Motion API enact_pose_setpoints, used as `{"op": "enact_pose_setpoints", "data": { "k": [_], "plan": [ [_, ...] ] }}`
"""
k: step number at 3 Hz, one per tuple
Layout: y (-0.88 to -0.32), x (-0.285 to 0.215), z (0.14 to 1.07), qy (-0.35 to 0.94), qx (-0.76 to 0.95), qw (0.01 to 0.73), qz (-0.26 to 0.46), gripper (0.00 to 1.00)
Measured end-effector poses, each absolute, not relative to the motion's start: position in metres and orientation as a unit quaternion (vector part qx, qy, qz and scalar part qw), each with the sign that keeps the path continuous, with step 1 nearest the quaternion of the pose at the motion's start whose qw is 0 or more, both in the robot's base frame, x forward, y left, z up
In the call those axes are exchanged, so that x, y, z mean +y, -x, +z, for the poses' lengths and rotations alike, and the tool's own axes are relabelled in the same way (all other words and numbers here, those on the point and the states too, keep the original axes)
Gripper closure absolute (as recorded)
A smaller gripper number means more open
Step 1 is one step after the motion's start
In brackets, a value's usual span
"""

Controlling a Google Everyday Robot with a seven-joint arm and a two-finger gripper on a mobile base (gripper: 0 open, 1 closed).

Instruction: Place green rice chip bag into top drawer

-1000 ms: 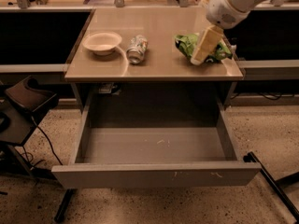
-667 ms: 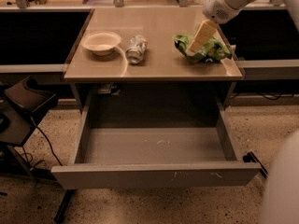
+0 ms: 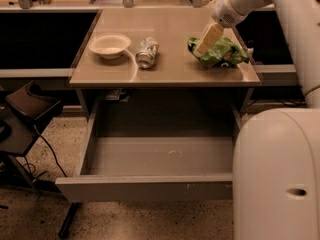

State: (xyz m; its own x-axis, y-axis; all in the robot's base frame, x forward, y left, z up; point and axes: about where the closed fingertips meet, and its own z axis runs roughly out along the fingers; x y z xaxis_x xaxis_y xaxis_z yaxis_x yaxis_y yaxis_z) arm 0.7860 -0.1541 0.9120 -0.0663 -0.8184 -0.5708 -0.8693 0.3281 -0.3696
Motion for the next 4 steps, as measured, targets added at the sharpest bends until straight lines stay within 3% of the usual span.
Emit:
{"op": "enact_pose_setpoints", "data": {
  "k": [2,4],
  "plan": [
    [-0.797,-0.212,0.873,0.539,0.791,0.288,-0.021,0.00],
    [-0.800,-0.203,0.858,0.545,0.790,0.280,-0.009,0.00]
  ]
}}
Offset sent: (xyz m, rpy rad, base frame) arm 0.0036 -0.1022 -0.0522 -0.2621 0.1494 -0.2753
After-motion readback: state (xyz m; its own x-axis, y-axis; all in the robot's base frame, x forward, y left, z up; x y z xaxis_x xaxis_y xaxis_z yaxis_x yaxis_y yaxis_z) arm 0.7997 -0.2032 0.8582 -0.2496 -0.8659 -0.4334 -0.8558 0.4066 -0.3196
